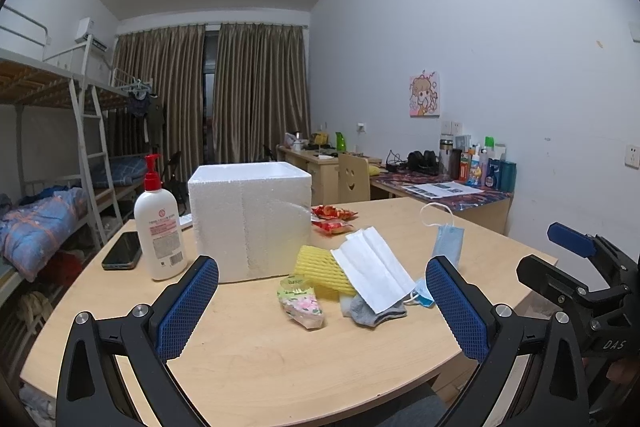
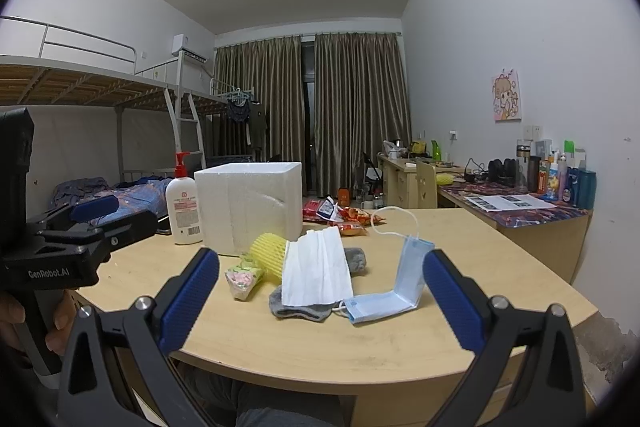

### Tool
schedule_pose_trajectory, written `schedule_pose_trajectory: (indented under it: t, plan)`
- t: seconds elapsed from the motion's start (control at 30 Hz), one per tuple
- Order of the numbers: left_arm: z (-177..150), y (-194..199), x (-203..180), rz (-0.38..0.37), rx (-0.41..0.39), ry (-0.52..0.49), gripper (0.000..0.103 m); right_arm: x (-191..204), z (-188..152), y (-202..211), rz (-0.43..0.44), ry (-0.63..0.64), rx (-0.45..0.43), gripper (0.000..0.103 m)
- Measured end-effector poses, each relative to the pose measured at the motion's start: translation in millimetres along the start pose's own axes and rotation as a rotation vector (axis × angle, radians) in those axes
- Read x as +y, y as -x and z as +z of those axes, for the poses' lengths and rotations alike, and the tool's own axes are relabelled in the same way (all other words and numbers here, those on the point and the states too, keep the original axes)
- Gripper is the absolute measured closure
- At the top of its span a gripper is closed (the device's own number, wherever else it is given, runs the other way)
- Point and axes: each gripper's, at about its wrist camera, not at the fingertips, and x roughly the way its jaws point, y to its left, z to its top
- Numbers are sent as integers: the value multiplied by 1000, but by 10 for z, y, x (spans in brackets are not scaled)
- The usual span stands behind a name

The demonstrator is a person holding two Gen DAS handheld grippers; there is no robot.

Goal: Organize soft objects

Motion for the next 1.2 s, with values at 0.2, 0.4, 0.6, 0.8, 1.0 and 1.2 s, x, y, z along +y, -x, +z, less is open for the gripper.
schedule_pose_trajectory:
  t: [0.2,0.4,0.6,0.8,1.0,1.2]
  plan:
    - [-3,3,2,2,1,0,0,-4,2,-4,0,0,-1,0]
    - [-5,8,10,-1,1,-1,0,-2,-17,-10,1,2,3,0]
    - [-7,8,19,4,4,2,0,0,-16,-24,1,1,5,0]
    - [-6,8,25,-4,4,6,0,-2,-17,-41,-1,0,9,0]
    - [-6,-30,56,-21,13,19,0,-9,-25,-52,2,-4,10,0]
    - [-6,-127,111,-23,41,40,0,-59,-14,-135,12,-12,18,0]
